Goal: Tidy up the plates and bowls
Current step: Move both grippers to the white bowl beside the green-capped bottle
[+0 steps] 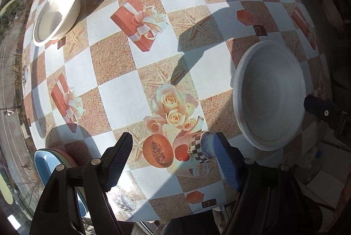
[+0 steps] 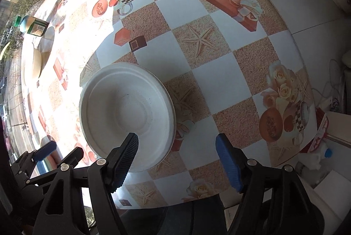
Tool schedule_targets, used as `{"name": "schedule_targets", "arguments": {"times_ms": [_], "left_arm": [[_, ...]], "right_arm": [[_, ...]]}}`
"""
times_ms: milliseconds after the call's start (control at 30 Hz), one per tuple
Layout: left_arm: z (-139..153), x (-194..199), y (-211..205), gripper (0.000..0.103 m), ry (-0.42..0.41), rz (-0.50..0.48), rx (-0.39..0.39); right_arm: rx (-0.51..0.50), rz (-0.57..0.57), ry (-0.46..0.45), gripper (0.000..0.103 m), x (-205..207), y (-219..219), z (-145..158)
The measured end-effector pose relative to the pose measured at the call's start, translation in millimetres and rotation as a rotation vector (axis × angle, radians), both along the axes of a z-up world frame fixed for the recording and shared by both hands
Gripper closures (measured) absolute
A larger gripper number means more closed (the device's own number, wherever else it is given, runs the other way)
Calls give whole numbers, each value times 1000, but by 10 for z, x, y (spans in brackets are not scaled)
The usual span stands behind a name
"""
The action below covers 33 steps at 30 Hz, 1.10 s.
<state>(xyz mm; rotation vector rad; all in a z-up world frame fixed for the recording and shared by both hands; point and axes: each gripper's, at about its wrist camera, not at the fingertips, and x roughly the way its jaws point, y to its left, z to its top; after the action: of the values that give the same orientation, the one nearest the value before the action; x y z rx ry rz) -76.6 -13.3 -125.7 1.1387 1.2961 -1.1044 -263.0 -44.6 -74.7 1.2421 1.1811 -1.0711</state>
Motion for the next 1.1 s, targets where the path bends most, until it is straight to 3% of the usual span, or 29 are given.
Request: {"name": "schedule_targets", "arguments": {"times_ms": [333, 833, 1100], "left_arm": [[49, 310, -3, 24, 13, 80, -23], [129, 918, -197, 24, -14, 220, -50], [251, 1642, -487, 24, -93, 360, -101]], "right_arm": [[-36, 130, 38, 29, 495, -109, 148], [-35, 261, 36, 29, 1016, -160, 129], [-8, 367, 6, 29, 1555, -348, 146]]}}
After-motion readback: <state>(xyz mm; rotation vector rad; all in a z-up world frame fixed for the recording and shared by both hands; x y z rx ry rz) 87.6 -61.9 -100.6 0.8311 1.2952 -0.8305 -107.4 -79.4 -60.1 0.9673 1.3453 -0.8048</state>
